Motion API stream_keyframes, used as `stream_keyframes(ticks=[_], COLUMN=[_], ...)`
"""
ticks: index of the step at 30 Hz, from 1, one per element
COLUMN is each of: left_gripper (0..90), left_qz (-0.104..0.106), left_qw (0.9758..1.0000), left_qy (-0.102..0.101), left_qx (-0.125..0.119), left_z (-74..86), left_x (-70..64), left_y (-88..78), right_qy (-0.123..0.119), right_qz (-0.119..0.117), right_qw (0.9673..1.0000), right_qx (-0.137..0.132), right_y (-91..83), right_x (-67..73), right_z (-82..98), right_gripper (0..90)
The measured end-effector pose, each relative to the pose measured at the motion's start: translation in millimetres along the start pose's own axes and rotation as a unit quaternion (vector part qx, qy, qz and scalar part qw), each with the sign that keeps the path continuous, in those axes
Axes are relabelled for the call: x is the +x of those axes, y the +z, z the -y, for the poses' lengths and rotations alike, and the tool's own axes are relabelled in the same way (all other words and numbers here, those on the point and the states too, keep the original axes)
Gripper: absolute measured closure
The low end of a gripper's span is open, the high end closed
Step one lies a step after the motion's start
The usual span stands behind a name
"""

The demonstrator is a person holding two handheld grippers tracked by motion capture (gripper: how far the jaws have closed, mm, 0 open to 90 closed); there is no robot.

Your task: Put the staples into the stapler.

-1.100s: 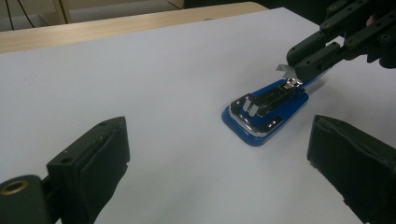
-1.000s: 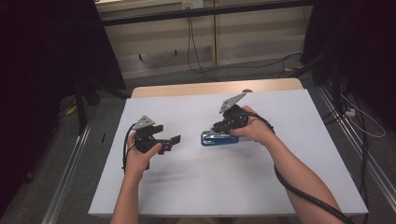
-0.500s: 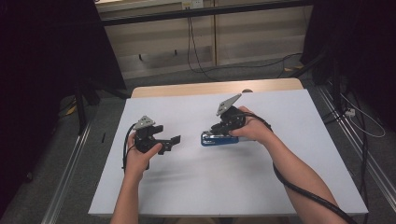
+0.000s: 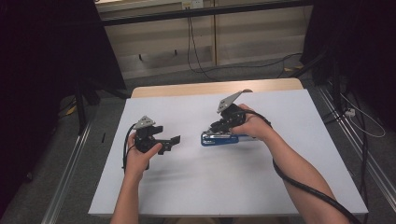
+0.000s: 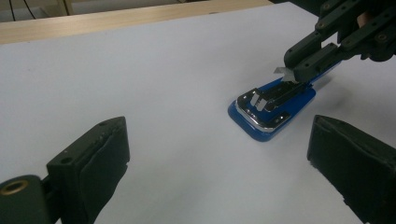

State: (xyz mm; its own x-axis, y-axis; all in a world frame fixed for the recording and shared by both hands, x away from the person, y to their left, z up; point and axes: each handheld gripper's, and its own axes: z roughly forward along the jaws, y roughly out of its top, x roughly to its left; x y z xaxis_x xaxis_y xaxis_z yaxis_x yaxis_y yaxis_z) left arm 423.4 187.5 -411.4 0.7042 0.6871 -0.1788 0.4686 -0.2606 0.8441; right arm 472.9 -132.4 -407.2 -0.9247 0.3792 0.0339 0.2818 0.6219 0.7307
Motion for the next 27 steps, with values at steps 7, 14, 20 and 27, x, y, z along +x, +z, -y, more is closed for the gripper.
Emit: stream_keyframes(ticks=[7,14,20,27], left_gripper=[5.8,5.8,5.8,5.8], left_qz=[-0.001,-0.002,-0.004,-0.005], left_qw=[1.0,1.0,1.0,1.0], left_qy=[-0.001,0.001,0.0,0.0], left_qx=[-0.003,0.008,0.004,0.0], left_z=[-0.2,1.3,0.9,0.9], left_x=[0.4,0.0,0.5,0.9], left_y=[-1.1,1.5,0.8,-0.3], right_qy=[-0.013,-0.018,-0.025,-0.028], right_qz=[-0.005,-0.009,-0.01,-0.019], right_qw=[0.9999,0.9998,0.9996,0.9994], right_qx=[0.008,0.01,0.009,0.005], right_y=[4.5,2.6,2.9,5.5], right_x=[0.3,-0.5,-2.8,-2.8], right_z=[-2.9,-6.4,-9.8,-9.8], right_gripper=[79.6,79.6,79.6,79.6])
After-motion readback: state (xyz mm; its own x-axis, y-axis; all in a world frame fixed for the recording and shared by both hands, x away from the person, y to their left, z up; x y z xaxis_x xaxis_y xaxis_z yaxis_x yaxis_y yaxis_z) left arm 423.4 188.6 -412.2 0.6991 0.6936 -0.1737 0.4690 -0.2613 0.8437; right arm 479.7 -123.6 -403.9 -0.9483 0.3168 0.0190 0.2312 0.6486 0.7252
